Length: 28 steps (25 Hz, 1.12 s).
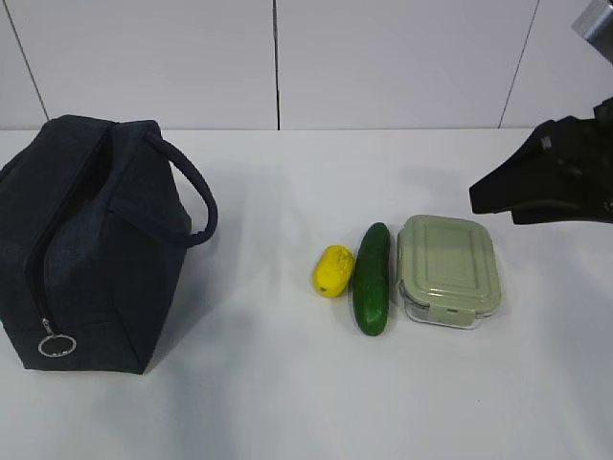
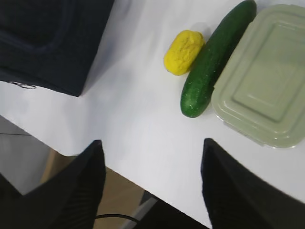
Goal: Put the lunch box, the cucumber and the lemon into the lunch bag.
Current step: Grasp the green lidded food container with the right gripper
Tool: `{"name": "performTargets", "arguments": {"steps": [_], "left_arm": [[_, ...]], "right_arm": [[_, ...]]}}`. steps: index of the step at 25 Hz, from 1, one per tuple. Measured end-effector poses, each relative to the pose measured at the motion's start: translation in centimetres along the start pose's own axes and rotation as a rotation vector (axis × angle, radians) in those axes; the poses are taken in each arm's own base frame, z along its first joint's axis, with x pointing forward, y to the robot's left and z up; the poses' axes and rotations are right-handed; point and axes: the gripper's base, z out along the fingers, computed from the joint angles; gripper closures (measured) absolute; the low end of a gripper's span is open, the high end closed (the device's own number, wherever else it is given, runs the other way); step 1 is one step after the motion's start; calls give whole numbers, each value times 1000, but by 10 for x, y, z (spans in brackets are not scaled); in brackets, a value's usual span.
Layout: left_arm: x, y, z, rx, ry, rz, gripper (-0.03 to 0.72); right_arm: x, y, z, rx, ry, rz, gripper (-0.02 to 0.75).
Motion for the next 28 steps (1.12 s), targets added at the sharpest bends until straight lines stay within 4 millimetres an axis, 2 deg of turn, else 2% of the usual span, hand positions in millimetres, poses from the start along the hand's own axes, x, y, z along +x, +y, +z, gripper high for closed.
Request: {"name": "performTargets", "arguments": {"steps": [5, 7, 11, 15, 20, 28], "left_arm": [[0, 0, 0, 0, 0, 0, 461], [0, 0, 0, 0, 0, 0, 461], [0, 0, 0, 0, 0, 0, 461], [0, 0, 0, 0, 0, 0, 461], [0, 0, 0, 0, 0, 0, 461], [0, 0, 0, 0, 0, 0, 461]], "right_arm": [[-8, -46, 10, -202, 33, 152, 281], [-12, -67, 13, -257, -8, 224, 286], [-8, -107, 24, -254, -13, 314, 288], [8, -133, 43, -224, 109, 352, 289], [19, -148, 61, -233, 174, 402, 289], [19, -148, 61, -237, 170, 420, 289]]}}
